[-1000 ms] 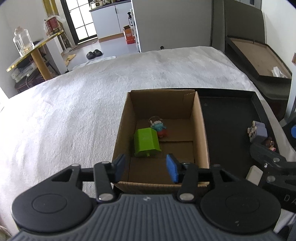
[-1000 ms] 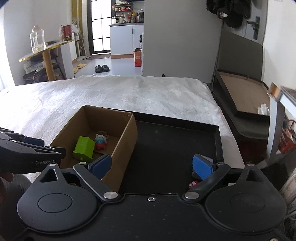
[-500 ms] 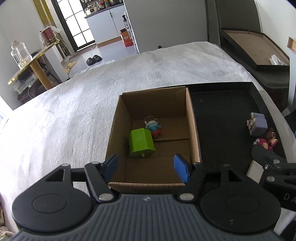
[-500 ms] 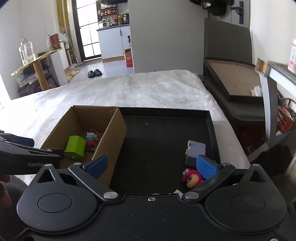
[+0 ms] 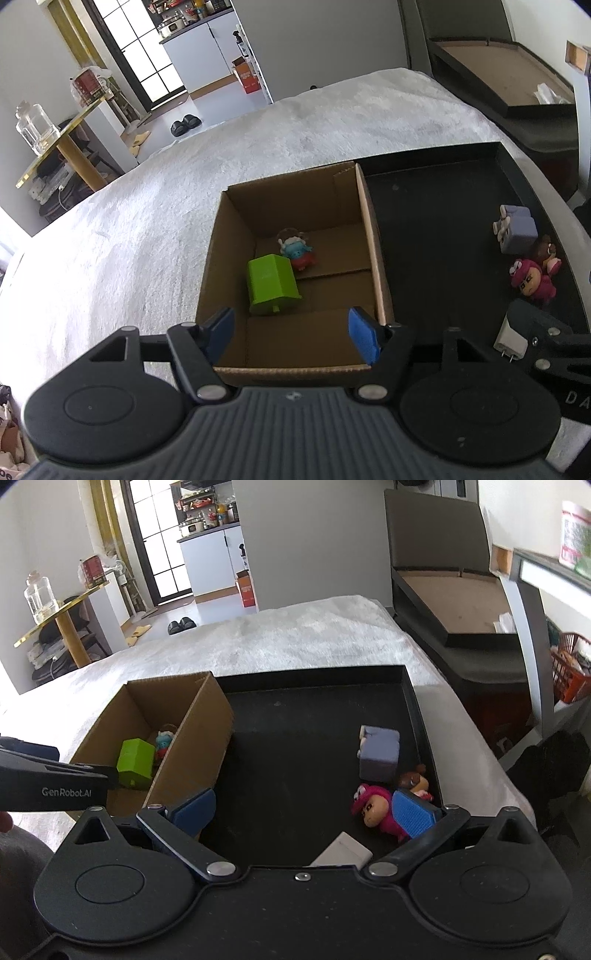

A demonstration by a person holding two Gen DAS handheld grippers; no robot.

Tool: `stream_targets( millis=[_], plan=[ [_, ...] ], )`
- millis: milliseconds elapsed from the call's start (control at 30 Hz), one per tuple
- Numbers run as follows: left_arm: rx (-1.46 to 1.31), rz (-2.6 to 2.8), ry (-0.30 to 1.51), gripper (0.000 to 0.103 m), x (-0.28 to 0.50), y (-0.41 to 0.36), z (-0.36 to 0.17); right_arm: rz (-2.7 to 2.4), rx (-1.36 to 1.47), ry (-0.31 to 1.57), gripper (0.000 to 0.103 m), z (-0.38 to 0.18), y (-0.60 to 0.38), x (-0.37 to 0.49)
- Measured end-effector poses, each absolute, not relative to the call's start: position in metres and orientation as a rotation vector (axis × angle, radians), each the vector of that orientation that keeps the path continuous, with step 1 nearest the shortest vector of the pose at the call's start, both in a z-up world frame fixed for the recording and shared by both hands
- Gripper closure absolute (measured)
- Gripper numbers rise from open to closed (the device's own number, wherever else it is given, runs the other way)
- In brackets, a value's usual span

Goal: Organize rigid objects
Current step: 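Move the right tool back over the tray toward the white plug charger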

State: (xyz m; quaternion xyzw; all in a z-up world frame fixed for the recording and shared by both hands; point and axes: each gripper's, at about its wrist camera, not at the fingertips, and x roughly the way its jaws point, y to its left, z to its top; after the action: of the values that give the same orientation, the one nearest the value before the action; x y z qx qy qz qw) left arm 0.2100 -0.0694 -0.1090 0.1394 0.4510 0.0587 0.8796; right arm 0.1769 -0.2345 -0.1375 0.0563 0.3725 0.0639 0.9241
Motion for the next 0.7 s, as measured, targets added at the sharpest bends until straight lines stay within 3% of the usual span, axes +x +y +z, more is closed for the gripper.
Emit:
stream_targets(
  millis=[300,567,700],
  plan=[
    [0.334,0.092,0.938,0.036,0.214,-0.089,-0.121,0.092,0.168,0.815,0.016,-0.162,-0.252,0.183],
    [0.365,0.066,0.940,0.037,0.218,-0.105,-0.133,0.074,0.196,0.865,0.018,-0.180,-0.259,0.184],
    [0.375,0.063,0.955,0.039,0.220,-0.109,-0.142,0.067,0.207,0.907,0.027,-0.194,-0.260,0.186]
  ],
)
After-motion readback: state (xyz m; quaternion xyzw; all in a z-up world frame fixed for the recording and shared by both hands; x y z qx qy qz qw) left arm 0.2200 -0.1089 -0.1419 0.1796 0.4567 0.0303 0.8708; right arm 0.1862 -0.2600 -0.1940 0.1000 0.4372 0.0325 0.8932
